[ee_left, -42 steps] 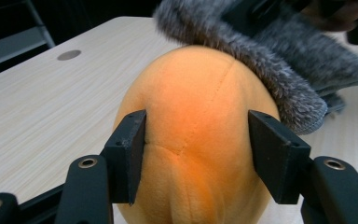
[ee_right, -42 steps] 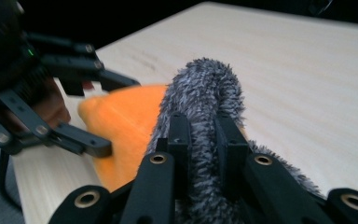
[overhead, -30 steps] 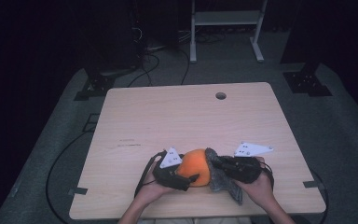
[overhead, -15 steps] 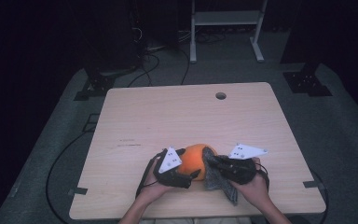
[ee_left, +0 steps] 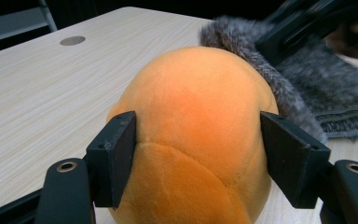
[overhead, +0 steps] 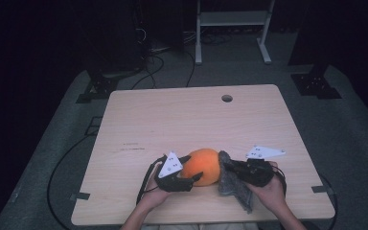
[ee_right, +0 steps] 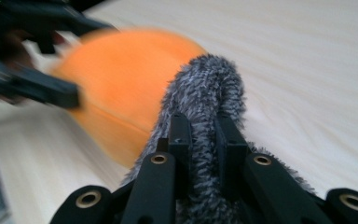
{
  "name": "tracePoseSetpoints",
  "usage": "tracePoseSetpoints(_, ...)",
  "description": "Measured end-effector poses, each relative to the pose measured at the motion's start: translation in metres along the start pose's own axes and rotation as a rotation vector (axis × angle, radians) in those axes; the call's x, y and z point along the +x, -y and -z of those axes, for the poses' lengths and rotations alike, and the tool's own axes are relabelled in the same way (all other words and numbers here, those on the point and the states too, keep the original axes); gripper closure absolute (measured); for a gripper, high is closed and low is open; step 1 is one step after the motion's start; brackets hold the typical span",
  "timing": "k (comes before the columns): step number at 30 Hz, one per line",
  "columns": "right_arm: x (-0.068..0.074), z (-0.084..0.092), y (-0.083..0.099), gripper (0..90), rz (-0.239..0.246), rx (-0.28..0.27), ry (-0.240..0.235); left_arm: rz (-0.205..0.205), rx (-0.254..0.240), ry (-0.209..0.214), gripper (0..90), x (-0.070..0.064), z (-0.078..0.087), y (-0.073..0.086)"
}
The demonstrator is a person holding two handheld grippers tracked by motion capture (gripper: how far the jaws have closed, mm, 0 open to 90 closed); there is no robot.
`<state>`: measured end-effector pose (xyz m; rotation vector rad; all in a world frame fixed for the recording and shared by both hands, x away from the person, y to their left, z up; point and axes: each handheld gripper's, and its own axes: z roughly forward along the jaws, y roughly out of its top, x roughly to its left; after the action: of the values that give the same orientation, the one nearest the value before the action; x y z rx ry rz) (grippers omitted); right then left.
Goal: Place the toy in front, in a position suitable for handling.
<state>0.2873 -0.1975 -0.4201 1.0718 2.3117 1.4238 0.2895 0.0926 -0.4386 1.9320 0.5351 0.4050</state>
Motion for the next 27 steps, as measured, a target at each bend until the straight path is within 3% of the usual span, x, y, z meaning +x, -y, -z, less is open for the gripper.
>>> tracePoseSetpoints(2,0.019,0.0,-0.011,78.9,0.042,-0.07,-0.062,-0.003,-0.001,0.001,30.2,-0.001,-0.001,0.0)
tracePoseSetpoints(5,0.026,-0.006,-0.013,78.8,0.078,-0.058,-0.049,-0.002,0.004,0.0,30.1,0.001,0.0,0.0)
tracePoseSetpoints(7,0.023,-0.009,-0.011,78.8,0.067,-0.047,-0.047,0.005,0.009,0.003,30.1,0.004,0.003,0.002)
tracePoseSetpoints(8,0.018,-0.01,-0.008,78.8,0.038,-0.036,-0.056,0.01,0.01,0.005,30.1,0.006,0.003,0.003)
tracePoseSetpoints(13,-0.004,-0.011,0.005,78.8,-0.039,0.032,0.004,0.027,0.005,0.005,30.2,0.01,0.006,0.005)
tracePoseSetpoints(18,-0.011,-0.012,0.008,78.9,-0.077,0.064,0.019,0.02,0.012,0.009,30.2,0.008,0.008,0.006)
tracePoseSetpoints(20,-0.002,-0.005,-0.001,78.7,-0.056,-0.008,-0.02,0.005,0.015,0.016,30.7,0.006,0.007,0.006)
tracePoseSetpoints(21,-0.002,-0.005,-0.001,78.7,-0.056,-0.008,-0.02,0.005,0.015,0.016,30.8,0.006,0.007,0.006)
tracePoseSetpoints(22,0.005,-0.001,-0.01,78.4,-0.029,-0.073,-0.066,-0.01,0.023,0.04,31.1,0.003,0.007,0.005)
tracePoseSetpoints(25,0.008,-0.003,-0.016,78.3,-0.021,-0.07,-0.076,-0.029,0.038,0.06,30.7,0.001,0.007,0.004)
tracePoseSetpoints(27,0.007,-0.009,-0.013,78.3,-0.014,-0.029,-0.084,-0.023,0.047,0.085,27.3,0.002,0.009,0.002)
